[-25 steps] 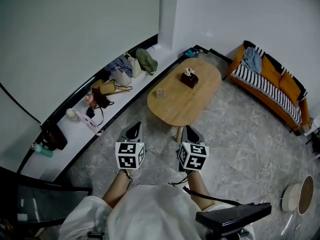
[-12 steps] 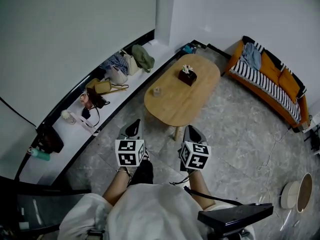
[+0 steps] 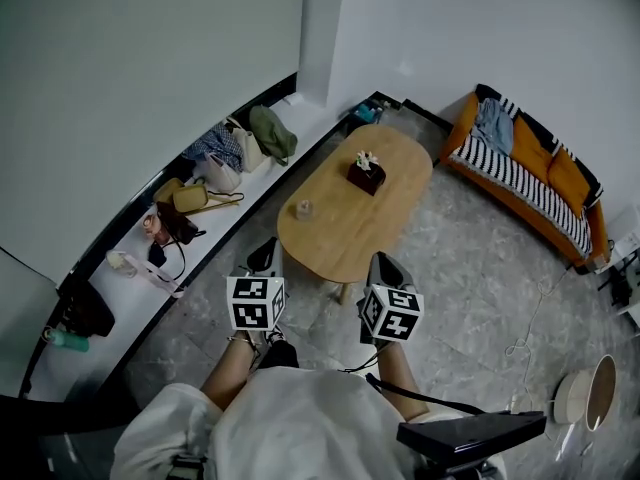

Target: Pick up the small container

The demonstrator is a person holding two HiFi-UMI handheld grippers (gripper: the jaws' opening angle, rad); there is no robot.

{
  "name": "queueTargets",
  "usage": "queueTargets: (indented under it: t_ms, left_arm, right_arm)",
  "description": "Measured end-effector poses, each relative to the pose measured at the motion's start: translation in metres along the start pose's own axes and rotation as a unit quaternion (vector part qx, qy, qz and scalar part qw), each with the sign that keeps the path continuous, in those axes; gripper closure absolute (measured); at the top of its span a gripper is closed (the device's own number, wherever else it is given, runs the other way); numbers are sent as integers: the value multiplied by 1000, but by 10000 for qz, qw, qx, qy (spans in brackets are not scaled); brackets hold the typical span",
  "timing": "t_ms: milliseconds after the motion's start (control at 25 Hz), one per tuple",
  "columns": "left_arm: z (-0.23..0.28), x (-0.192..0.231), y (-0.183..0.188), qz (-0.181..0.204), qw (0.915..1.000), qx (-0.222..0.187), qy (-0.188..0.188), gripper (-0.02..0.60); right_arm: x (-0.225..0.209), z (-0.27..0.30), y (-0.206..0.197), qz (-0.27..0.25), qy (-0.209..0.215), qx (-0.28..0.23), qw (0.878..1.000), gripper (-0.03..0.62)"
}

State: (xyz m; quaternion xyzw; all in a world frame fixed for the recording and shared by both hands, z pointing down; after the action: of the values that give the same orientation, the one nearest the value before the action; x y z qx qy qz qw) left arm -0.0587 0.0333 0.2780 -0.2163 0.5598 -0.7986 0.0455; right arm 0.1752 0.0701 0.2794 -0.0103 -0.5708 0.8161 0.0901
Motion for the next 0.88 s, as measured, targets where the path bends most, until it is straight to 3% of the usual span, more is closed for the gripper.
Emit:
queueTargets:
  t_ms: [480, 880]
  left_arm:
    - [107, 61, 46, 58, 9997, 245, -66, 574]
    - [185, 123, 62, -240, 9987, 436, 69, 574]
  right_arm:
    - [-6, 119, 33, 147, -71, 213, 9996, 571]
    - [-1, 205, 54, 125, -1, 458, 9989, 571]
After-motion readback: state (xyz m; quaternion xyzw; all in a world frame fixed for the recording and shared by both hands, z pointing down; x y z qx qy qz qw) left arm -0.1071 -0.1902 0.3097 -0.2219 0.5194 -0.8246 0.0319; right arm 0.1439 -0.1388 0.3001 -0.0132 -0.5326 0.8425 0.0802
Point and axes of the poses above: the fingertips, and each gripper's own axes: z forward along the fingers, x to its left, y out of its top, the point moved 4 cm from there along -z, backward along the fingers, and after that the axes turned 13 degrees about -z, right-handed, at the moved point
